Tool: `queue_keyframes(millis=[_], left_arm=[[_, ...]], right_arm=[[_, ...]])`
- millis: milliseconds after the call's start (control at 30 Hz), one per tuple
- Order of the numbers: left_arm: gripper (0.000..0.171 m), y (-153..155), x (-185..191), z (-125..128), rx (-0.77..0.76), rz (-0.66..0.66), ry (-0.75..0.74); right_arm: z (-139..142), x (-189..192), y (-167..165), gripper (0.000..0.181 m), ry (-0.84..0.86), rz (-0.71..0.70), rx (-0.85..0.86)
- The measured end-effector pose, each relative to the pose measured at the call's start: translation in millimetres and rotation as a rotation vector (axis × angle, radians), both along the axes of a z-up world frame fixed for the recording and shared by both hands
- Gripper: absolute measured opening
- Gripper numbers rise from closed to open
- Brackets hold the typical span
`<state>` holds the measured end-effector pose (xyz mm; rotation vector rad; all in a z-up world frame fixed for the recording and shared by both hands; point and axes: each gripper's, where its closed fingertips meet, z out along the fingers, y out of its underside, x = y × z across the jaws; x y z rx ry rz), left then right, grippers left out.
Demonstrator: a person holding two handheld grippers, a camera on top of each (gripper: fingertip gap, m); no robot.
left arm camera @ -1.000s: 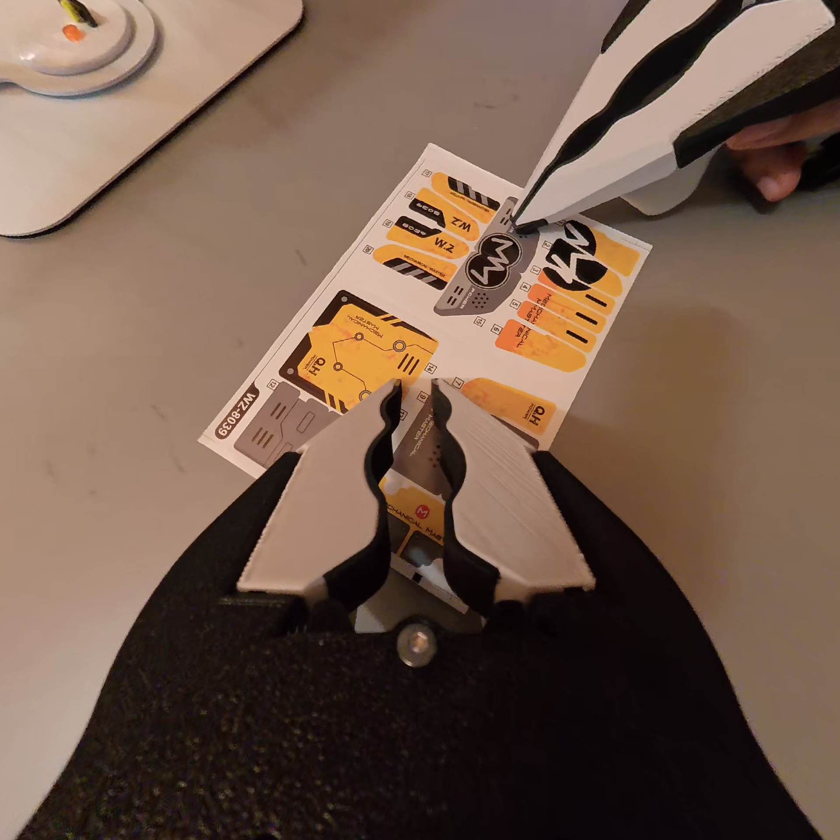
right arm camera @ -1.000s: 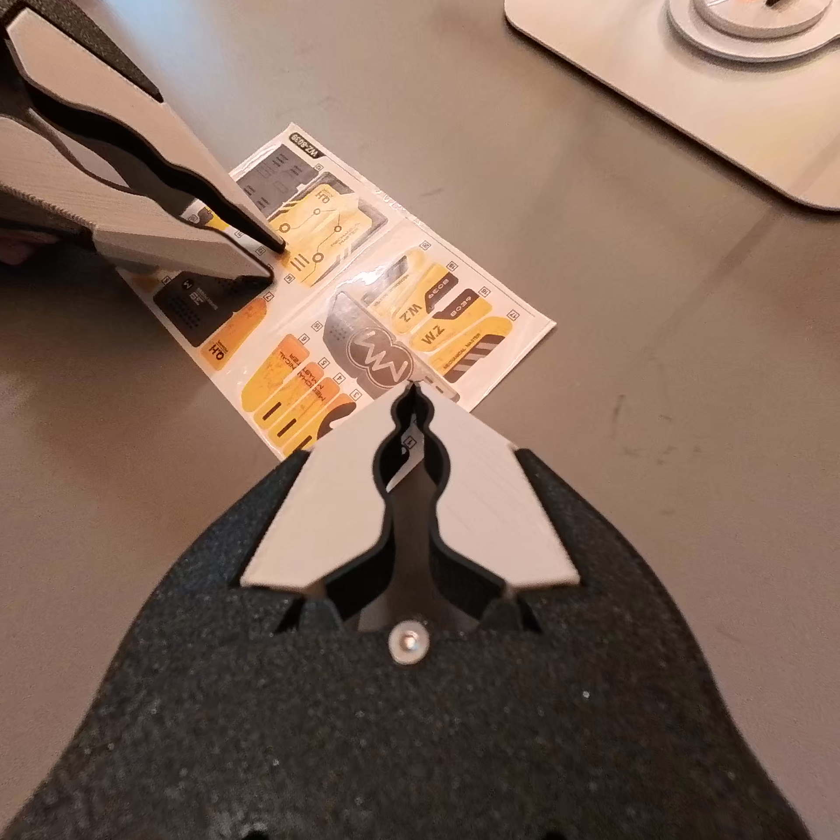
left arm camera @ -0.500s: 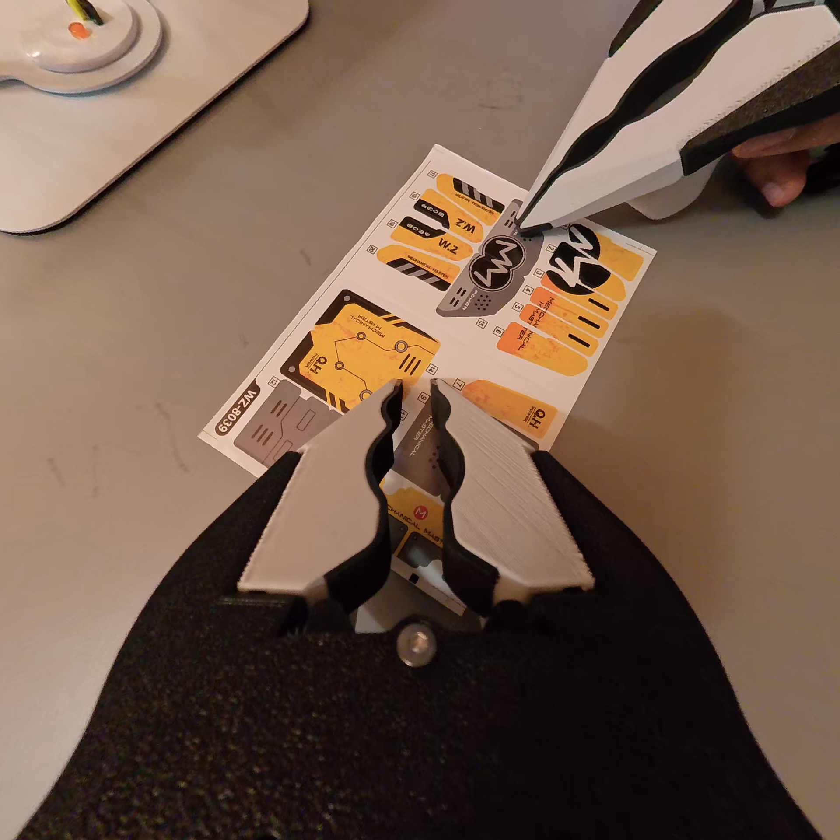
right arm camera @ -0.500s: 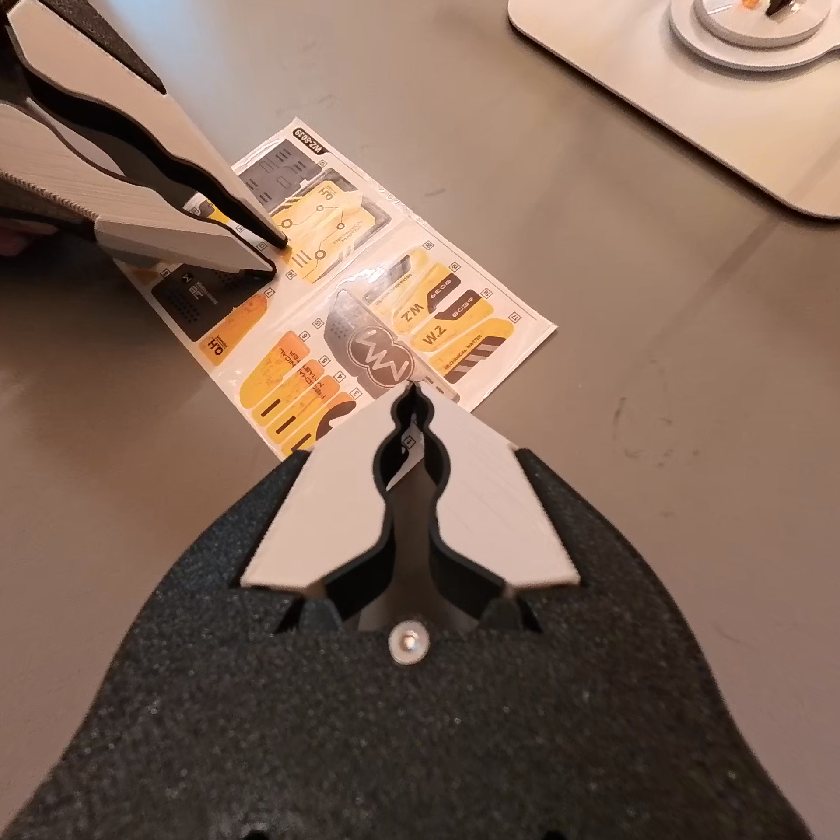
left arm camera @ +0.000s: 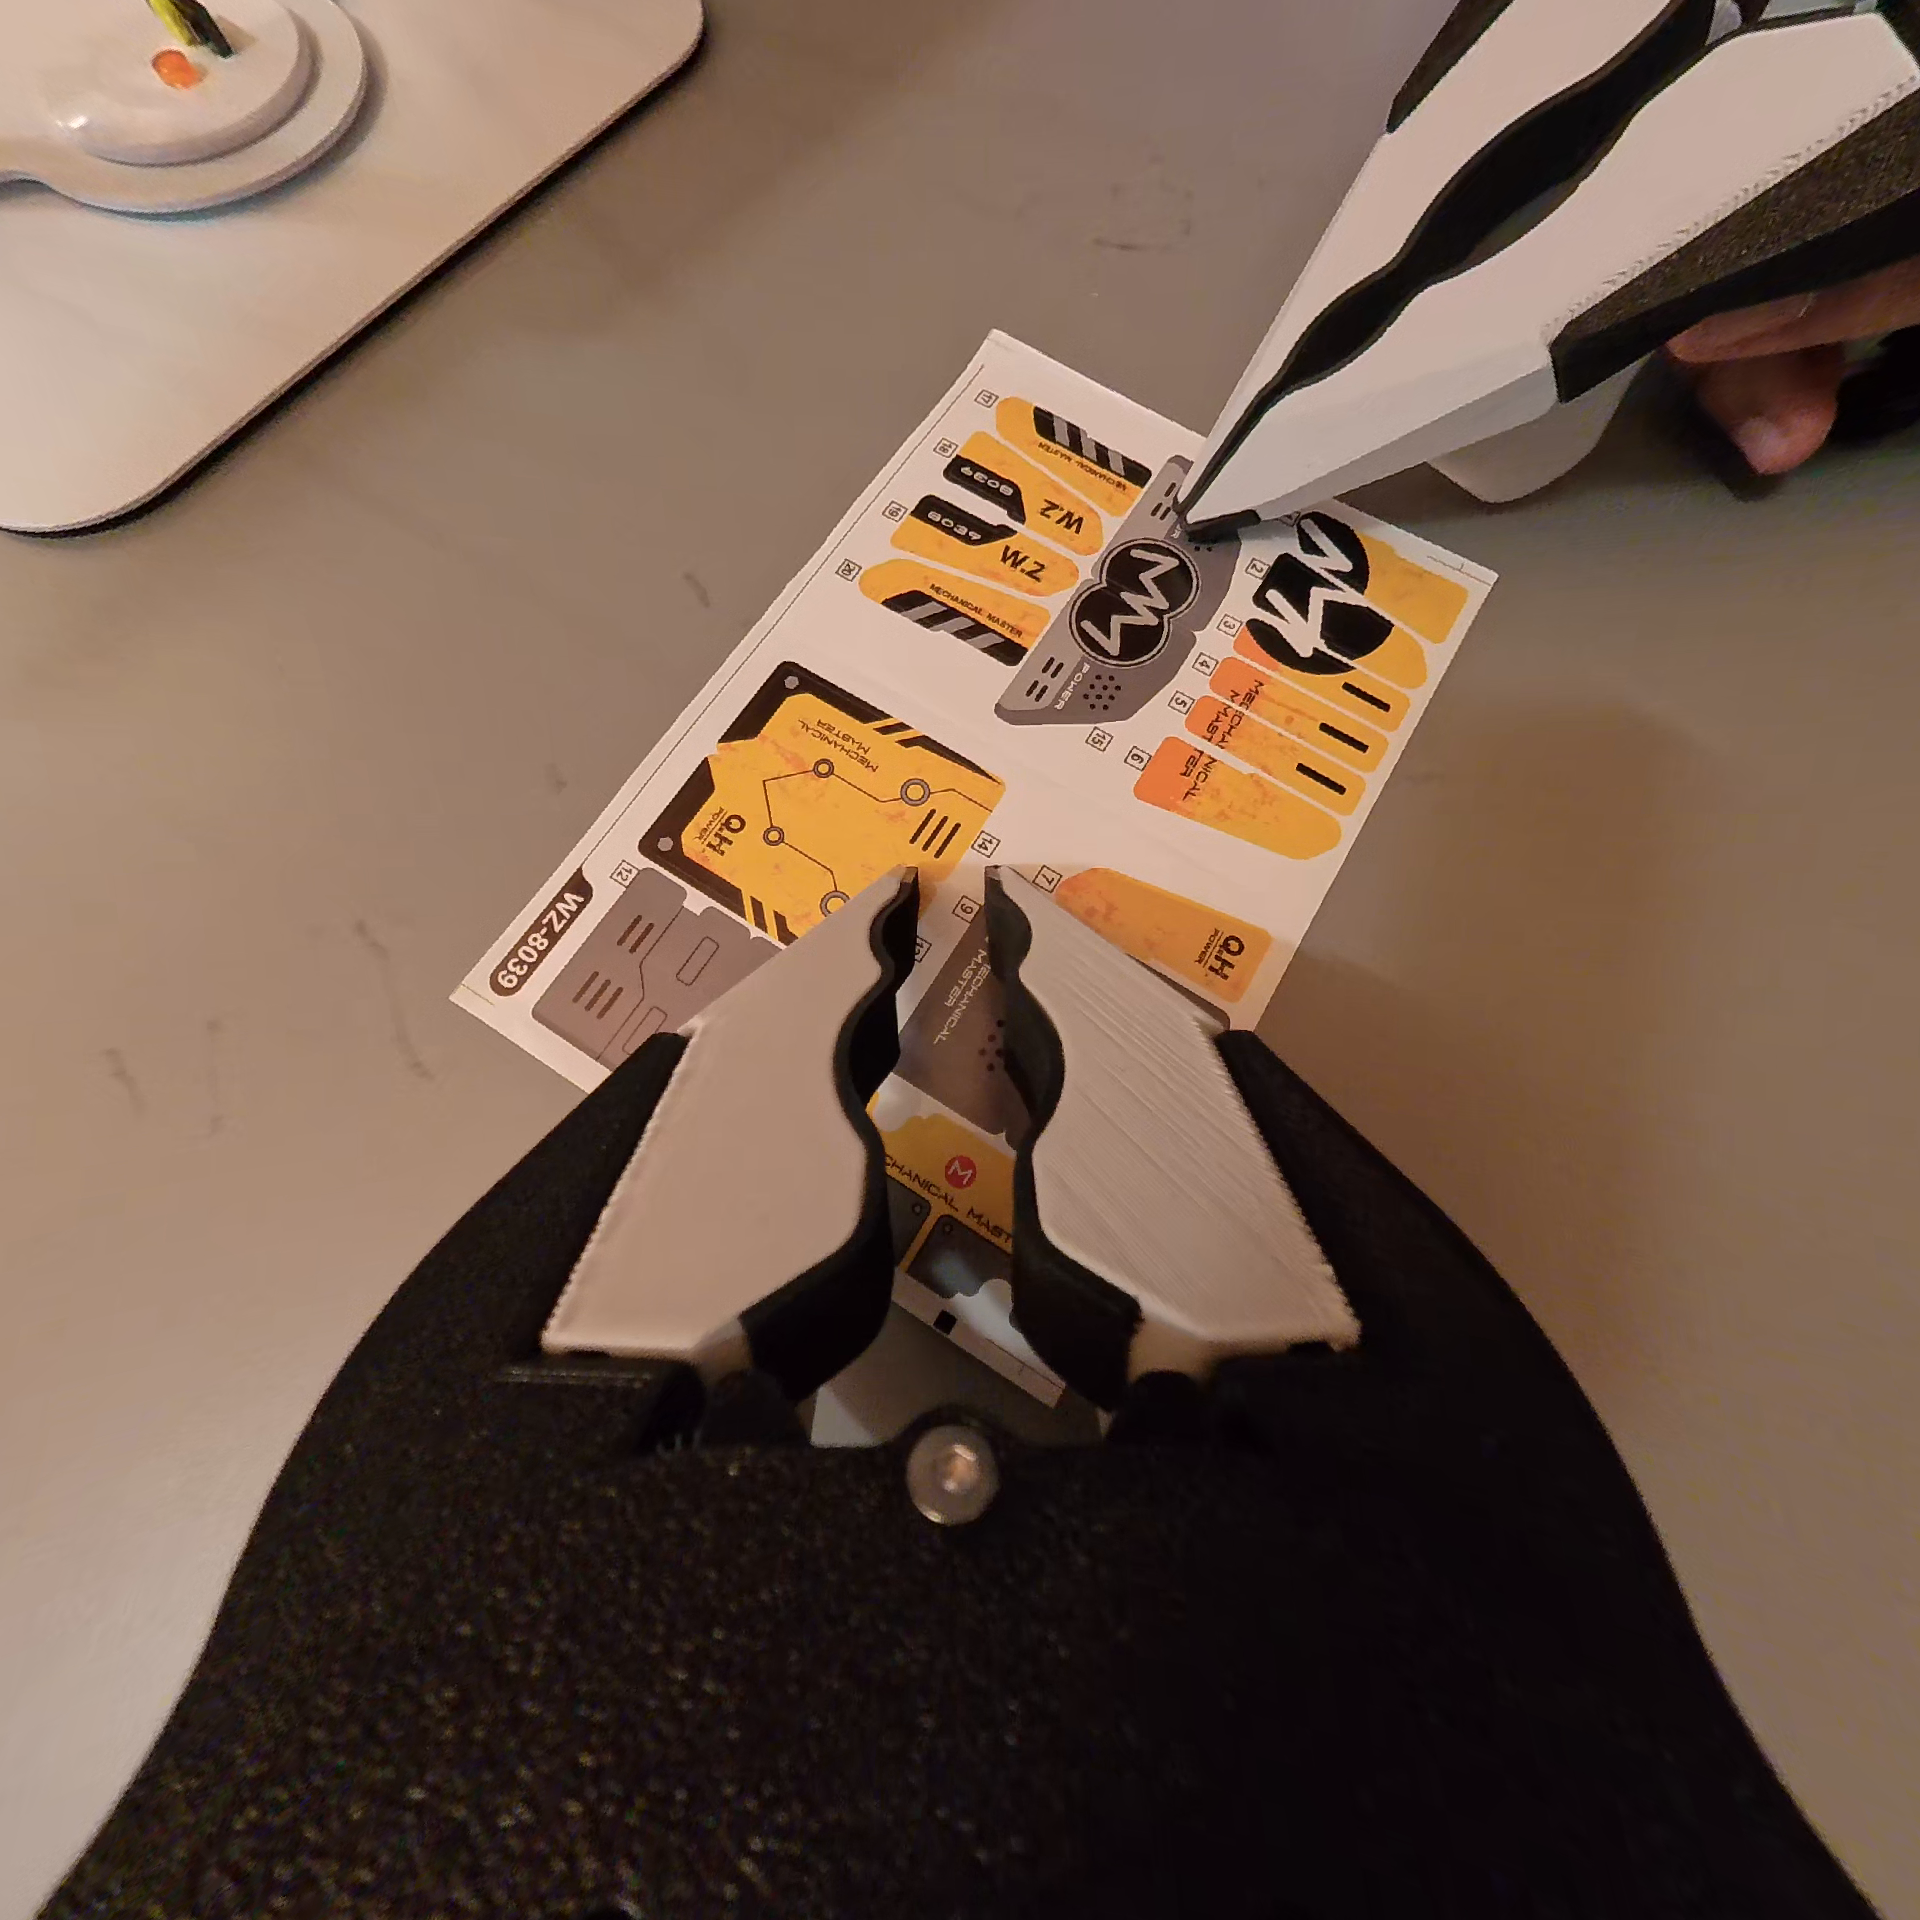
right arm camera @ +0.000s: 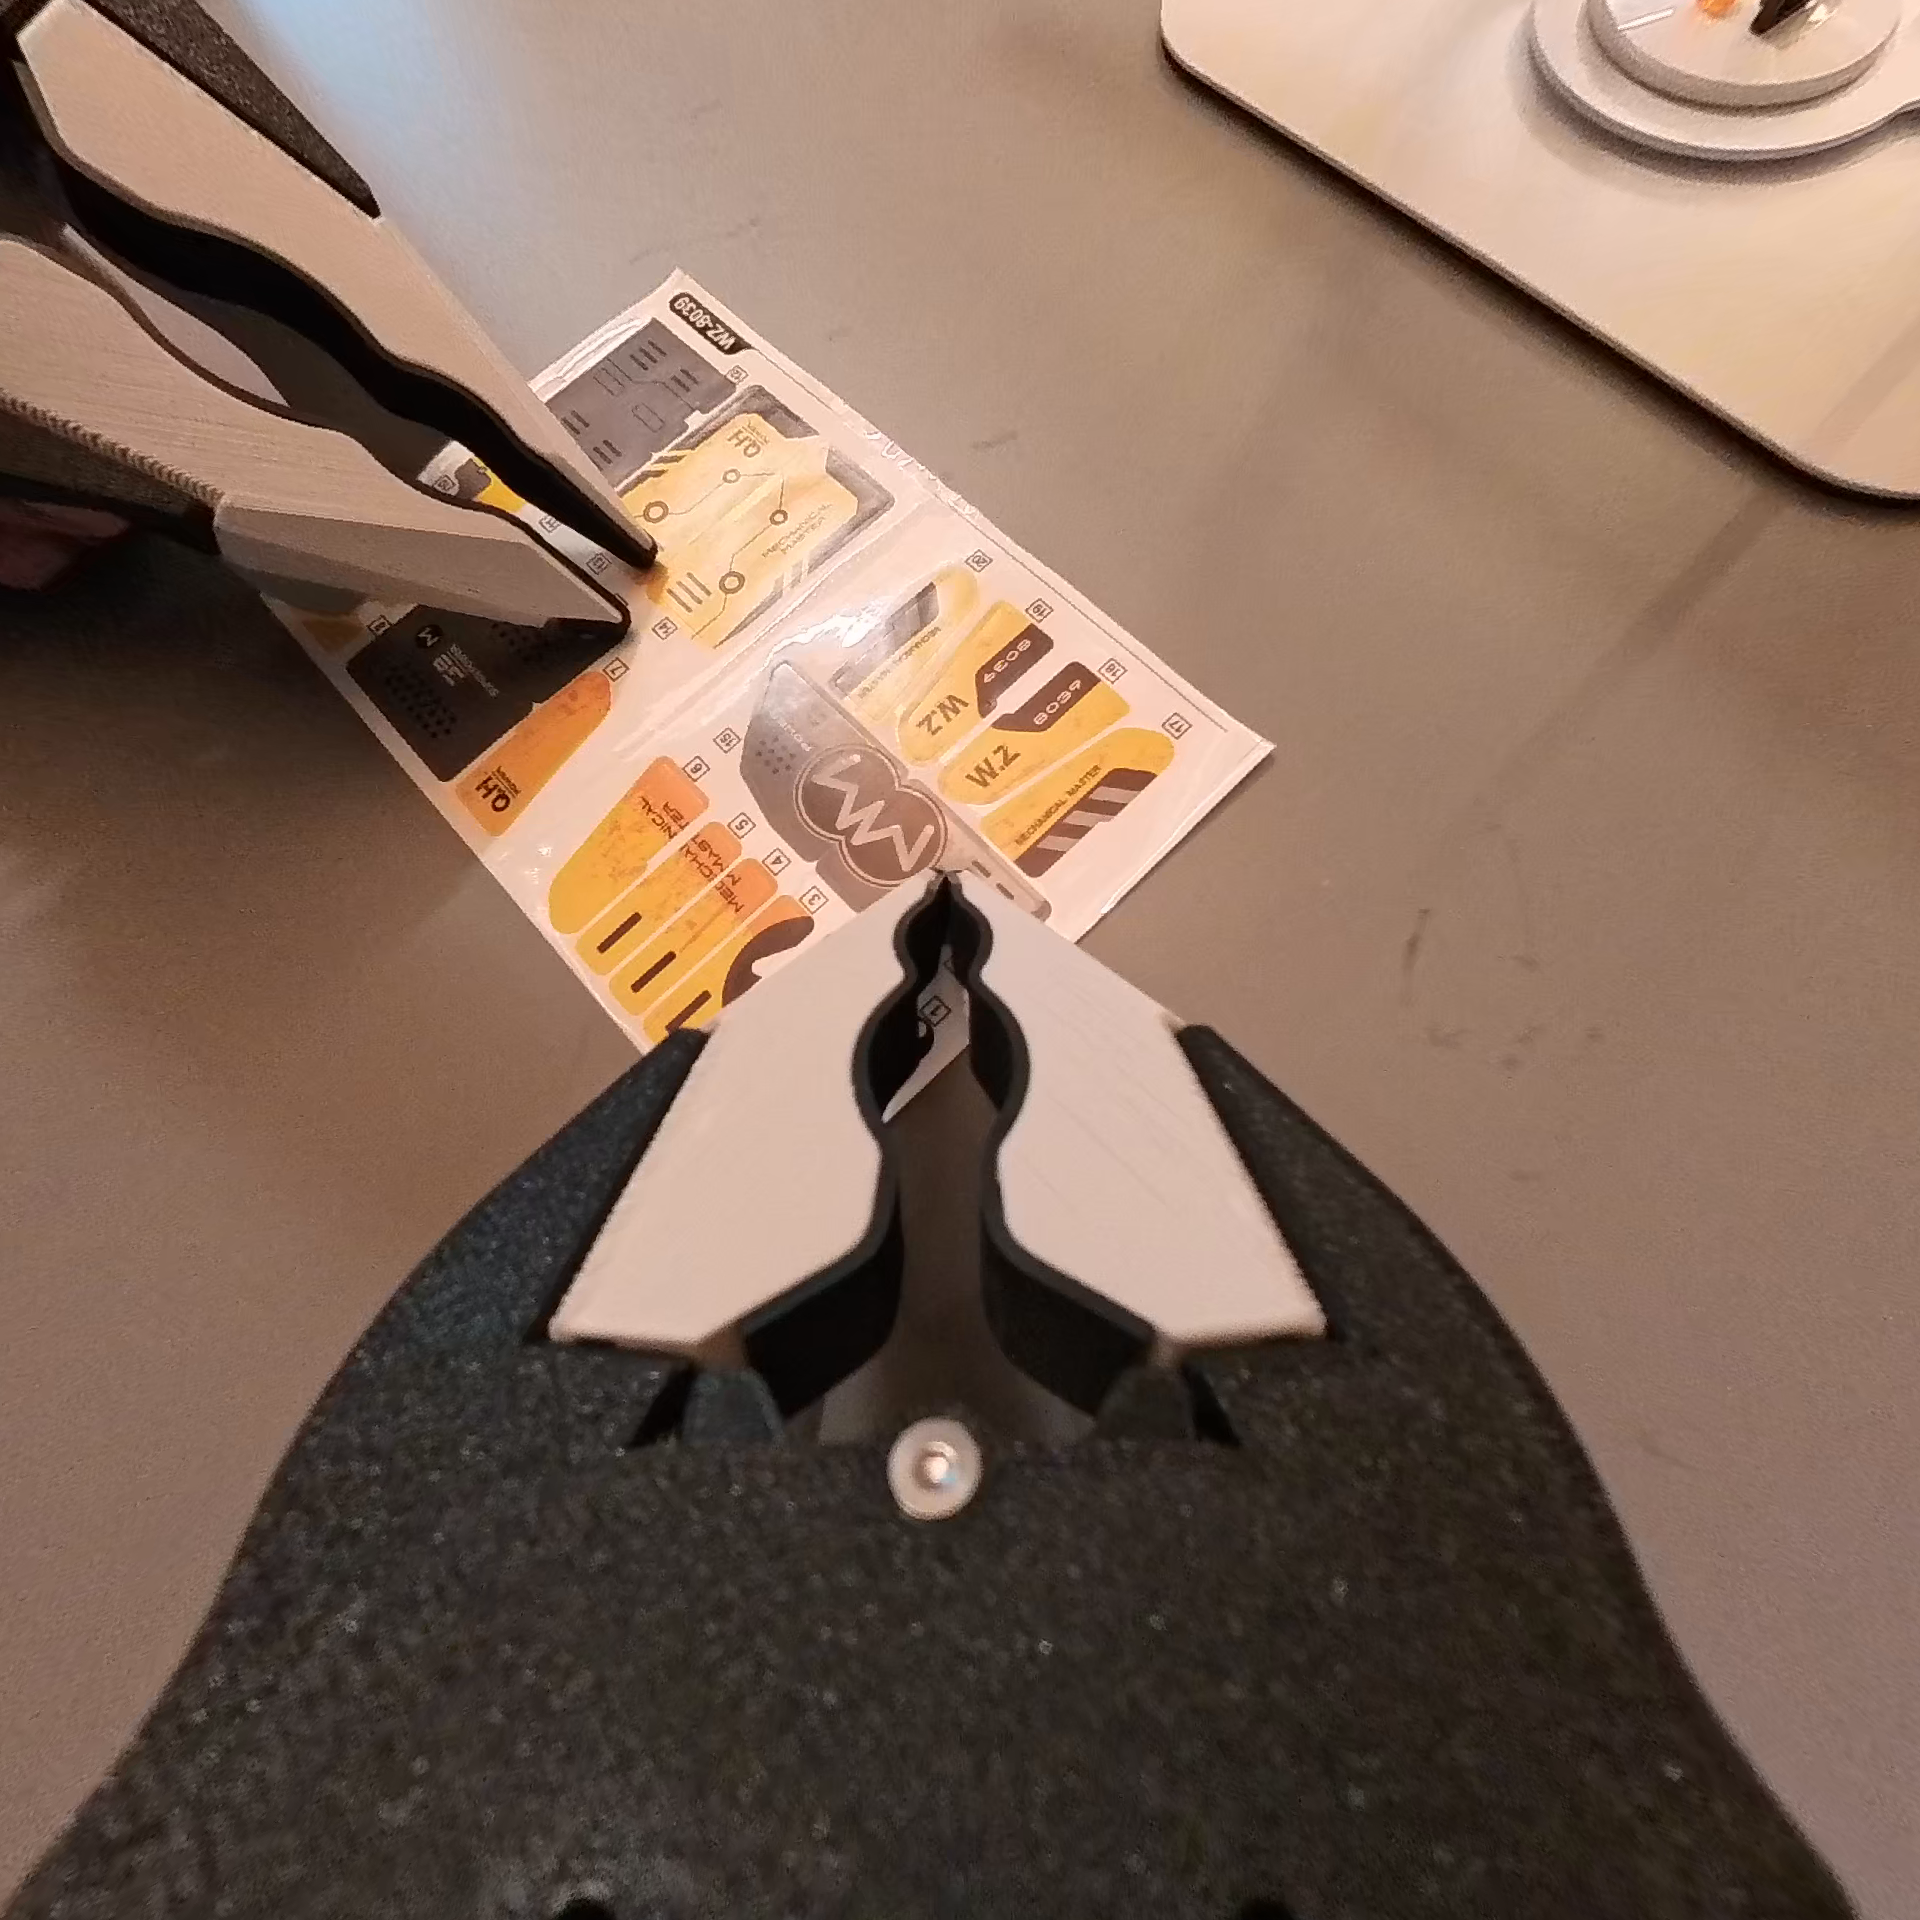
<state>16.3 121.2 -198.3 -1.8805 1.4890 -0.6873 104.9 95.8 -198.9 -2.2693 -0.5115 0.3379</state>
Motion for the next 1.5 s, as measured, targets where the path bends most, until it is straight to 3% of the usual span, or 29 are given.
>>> queue_keyframes(millis=[433, 900, 1500], left_arm=[[0.012, 10, -1, 26, 0.012, 0.059, -0.131], [0.012, 6, 2, 23, 0.005, 0.043, -0.124], [0.012, 7, 2, 24, 0.019, 0.048, -0.132]], right_arm=[[18, -6, 2, 0.001, -0.008, 0.011, 0.105], [69, -13, 2, 0.001, 0.099, 0.024, 0.347], [85, -12, 6, 0.002, 0.066, 0.027, 0.508]])
